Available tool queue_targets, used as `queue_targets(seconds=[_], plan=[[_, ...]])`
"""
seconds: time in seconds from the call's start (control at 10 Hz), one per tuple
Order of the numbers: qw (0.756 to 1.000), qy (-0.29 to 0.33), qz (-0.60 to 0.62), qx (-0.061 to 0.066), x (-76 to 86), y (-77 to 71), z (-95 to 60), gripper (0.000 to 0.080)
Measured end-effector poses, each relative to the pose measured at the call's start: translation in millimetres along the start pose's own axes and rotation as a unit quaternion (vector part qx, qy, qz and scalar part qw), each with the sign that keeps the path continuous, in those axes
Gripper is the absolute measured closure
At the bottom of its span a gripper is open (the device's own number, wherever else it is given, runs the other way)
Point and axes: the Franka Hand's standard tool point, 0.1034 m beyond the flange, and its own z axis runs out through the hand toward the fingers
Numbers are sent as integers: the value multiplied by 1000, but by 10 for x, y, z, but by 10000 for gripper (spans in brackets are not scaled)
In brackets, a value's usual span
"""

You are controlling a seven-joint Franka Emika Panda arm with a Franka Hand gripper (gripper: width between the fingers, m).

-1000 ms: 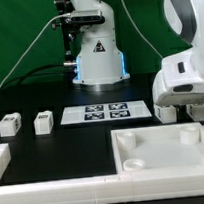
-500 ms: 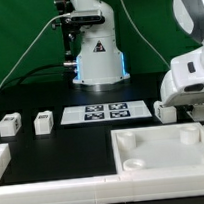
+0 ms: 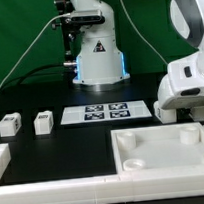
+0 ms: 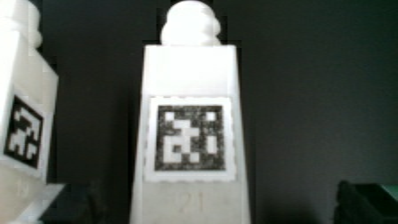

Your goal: Assemble one leg

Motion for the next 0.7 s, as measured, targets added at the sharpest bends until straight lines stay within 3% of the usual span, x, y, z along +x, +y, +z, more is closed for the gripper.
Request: queue_targets(seconds=[0.6, 0.7], plan=[[1000, -5, 0, -3, -37, 25, 86, 151], [1000, -5, 0, -2, -37, 26, 86, 237]])
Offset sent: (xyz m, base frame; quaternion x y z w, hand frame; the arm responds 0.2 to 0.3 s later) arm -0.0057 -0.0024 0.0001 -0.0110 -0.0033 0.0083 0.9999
